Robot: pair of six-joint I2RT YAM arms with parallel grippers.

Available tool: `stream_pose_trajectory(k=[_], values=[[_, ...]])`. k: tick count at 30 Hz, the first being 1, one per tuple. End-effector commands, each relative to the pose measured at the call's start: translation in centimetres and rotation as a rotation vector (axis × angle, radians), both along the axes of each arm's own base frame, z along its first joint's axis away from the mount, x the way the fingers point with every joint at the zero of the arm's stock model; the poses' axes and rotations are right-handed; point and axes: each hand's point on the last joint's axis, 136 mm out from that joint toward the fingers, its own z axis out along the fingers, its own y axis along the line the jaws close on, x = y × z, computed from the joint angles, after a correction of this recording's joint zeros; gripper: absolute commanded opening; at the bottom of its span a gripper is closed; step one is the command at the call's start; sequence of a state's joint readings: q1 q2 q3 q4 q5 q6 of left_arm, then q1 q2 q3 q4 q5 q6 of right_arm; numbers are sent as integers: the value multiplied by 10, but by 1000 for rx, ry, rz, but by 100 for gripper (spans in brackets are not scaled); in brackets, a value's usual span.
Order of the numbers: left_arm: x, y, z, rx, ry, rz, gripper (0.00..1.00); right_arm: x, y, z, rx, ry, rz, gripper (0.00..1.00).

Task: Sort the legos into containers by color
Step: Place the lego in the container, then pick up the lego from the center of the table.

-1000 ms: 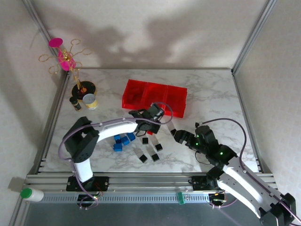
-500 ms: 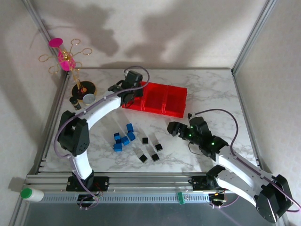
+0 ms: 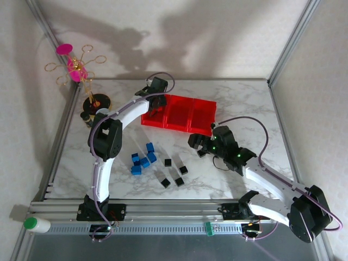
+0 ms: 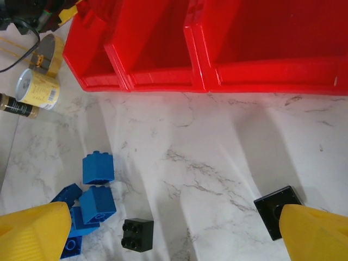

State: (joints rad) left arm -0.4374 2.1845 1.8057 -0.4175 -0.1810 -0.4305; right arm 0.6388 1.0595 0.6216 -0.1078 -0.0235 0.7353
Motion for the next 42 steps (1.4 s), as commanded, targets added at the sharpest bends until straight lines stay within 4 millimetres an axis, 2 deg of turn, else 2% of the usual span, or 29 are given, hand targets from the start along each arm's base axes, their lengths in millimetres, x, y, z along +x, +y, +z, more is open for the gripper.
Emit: stream_pose_trajectory(k=[1, 5, 9, 13, 18, 23, 26, 31, 34, 37, 42], values=[[4, 5, 24, 12, -35, 12, 44, 8, -4, 11, -22, -36, -18, 99], [3, 7, 41, 10, -61, 7, 49, 9, -7, 4, -47, -20, -34, 99], [-9, 14, 64, -1, -88, 25, 51, 8, -12, 2, -66, -18, -46, 99], [-34, 20, 87, -48, -129, 21, 54, 10, -18, -4, -113, -7, -71, 99], [-74, 29, 98, -94, -155, 13, 58, 14, -25, -8, -165, 0, -95, 99], [-118, 24, 98, -167, -154, -42, 64, 14, -28, -24, -211, 46, -104, 99], [-148, 11, 91, -222, -145, -104, 70, 12, -32, -39, -267, 86, -108, 98], [-191, -6, 83, -241, -136, -175, 82, 4, -27, -62, -355, 152, -93, 92], [-209, -13, 81, -283, -132, -195, 90, -7, -25, -79, -396, 197, -101, 90], [-225, -15, 78, -312, -133, -207, 99, -8, -29, -92, -411, 218, -132, 86], [-239, -16, 70, -347, -125, -196, 100, -5, -21, -100, -393, 220, -168, 77]])
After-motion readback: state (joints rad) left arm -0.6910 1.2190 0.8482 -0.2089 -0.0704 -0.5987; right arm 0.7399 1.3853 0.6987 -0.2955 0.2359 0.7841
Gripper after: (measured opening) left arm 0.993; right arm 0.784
